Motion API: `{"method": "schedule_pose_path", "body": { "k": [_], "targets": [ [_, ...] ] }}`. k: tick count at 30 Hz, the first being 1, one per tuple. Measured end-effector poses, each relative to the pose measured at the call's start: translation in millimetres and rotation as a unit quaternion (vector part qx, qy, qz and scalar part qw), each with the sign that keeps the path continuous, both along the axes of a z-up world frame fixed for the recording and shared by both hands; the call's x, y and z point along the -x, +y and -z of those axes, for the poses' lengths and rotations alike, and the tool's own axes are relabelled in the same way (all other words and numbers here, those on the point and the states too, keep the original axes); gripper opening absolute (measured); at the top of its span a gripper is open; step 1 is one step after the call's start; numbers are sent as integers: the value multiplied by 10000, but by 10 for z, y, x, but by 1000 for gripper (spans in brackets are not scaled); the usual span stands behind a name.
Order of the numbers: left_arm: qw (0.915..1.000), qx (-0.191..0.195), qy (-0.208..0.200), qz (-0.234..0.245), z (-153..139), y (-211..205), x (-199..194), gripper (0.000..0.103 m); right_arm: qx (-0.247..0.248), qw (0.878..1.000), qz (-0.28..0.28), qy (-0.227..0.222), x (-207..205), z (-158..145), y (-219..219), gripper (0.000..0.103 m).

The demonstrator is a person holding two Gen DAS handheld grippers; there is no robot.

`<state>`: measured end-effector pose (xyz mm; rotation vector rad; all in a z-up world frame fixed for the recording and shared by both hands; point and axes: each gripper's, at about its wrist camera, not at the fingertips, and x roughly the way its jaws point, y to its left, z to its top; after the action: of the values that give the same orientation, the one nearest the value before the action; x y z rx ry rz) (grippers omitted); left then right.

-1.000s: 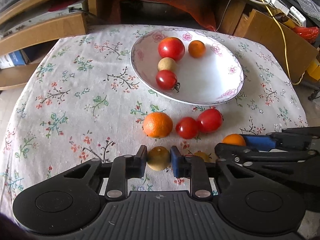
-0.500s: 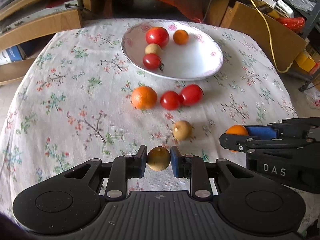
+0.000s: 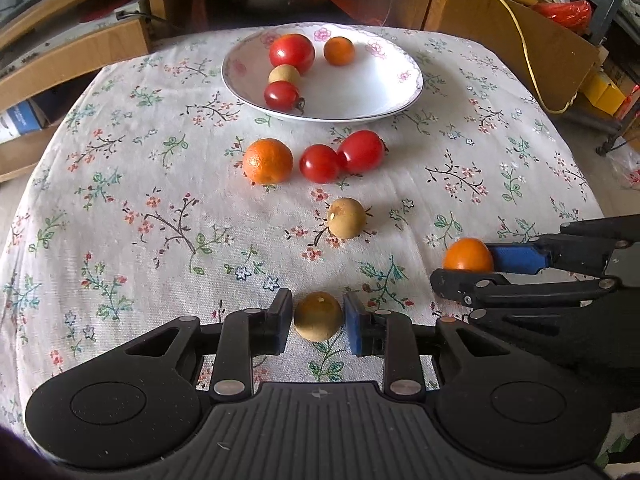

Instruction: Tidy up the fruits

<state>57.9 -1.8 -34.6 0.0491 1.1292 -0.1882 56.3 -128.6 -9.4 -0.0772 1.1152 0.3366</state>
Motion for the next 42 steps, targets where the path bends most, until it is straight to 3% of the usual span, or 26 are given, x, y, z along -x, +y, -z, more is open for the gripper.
{"method": "schedule_pose_path", "body": {
  "k": [4,9,13,22,32,42],
  "targets": [
    [10000,42,23,-37,-6,12,11,43,-81,10000,39,4,13,-2,-15,32],
    [10000,-24,9,-38,-12,2,28,43,-32,10000,-21,-7,32,-6,-2,32],
    [10000,10,29,-21,-32,3,55,33,30,9999,-105,-3,42,-11,23,31],
    [9999,90,122,-7,-49,6,-1,32,-154,9998,-116,7,20,-44,18,31],
    [9995,273,-178,-43,-258,-56,-112,32,-502,9986,103,-101,-77,-216,-119,30],
    [9986,437,-298,-101,-368,46,-404,32,-649,9976,111,-231,-353,-335,-8,15]
  ]
}}
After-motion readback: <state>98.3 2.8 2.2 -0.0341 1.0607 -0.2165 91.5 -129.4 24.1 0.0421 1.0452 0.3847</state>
